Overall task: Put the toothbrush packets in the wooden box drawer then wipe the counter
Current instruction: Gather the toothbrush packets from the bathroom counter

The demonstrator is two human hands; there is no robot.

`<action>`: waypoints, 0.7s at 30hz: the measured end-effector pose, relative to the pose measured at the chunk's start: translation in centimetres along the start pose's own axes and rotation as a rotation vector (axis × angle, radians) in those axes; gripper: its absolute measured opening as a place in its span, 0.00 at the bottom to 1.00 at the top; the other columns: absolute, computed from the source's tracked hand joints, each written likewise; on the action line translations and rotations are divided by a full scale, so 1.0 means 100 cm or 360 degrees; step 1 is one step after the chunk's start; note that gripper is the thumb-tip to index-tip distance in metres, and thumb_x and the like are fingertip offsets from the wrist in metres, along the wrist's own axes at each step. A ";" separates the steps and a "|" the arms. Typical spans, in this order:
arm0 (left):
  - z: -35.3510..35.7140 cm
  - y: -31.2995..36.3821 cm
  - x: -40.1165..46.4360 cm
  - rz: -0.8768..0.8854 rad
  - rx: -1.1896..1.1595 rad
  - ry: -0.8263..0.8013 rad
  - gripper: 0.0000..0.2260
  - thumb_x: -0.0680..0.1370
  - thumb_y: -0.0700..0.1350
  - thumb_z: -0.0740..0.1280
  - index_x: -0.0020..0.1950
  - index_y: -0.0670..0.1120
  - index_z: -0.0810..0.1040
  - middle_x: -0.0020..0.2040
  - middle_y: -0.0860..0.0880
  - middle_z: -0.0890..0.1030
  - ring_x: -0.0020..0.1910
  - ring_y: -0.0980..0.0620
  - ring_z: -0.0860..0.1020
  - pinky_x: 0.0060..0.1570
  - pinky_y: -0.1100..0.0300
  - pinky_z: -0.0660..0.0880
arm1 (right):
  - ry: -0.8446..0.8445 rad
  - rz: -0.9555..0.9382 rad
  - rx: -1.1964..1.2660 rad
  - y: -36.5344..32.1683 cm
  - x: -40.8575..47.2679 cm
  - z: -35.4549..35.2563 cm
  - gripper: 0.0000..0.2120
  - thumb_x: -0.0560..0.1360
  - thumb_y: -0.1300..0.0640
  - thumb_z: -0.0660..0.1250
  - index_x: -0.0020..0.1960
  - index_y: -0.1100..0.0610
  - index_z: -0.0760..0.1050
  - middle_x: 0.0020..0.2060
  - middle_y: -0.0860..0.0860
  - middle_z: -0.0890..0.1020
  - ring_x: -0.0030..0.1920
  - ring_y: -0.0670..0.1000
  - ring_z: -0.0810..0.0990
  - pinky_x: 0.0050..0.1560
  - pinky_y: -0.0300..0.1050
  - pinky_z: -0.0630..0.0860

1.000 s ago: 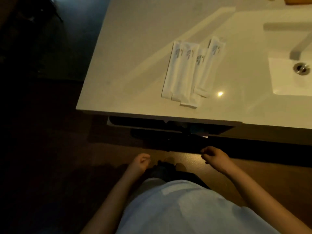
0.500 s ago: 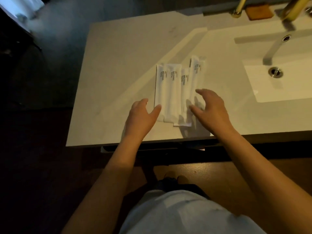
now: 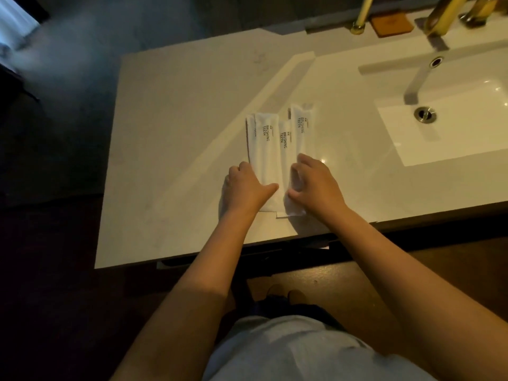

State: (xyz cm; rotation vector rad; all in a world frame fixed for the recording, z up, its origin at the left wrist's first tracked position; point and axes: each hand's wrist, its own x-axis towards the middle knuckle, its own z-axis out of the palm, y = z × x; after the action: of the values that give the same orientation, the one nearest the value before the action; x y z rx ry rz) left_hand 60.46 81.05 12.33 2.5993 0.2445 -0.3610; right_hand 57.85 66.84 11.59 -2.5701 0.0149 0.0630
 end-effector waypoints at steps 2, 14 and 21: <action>0.000 0.001 -0.001 0.0010 -0.0055 -0.0027 0.30 0.64 0.56 0.73 0.60 0.43 0.70 0.57 0.43 0.75 0.55 0.44 0.76 0.55 0.48 0.76 | -0.0021 0.0005 0.0025 -0.004 -0.008 0.001 0.11 0.65 0.59 0.71 0.46 0.62 0.74 0.49 0.54 0.74 0.52 0.56 0.73 0.44 0.41 0.67; -0.009 -0.001 -0.001 -0.0248 -0.0754 -0.0315 0.09 0.72 0.45 0.68 0.50 0.43 0.79 0.49 0.44 0.81 0.48 0.45 0.80 0.52 0.47 0.79 | 0.0100 0.0632 0.0200 -0.006 0.013 -0.007 0.08 0.73 0.58 0.64 0.45 0.64 0.73 0.48 0.63 0.79 0.50 0.62 0.77 0.45 0.48 0.70; -0.014 0.007 0.003 -0.0358 -0.0899 -0.0632 0.08 0.73 0.41 0.66 0.52 0.44 0.74 0.51 0.44 0.78 0.48 0.47 0.76 0.48 0.53 0.76 | 0.0037 0.0734 0.0419 -0.017 0.013 0.006 0.14 0.73 0.59 0.65 0.57 0.61 0.72 0.54 0.59 0.78 0.52 0.58 0.77 0.47 0.45 0.71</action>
State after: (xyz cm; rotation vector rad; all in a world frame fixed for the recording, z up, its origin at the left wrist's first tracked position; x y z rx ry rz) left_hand 61.25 81.24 13.73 1.9048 0.4280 -0.7545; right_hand 59.21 68.64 11.95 -2.2557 0.5850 0.1907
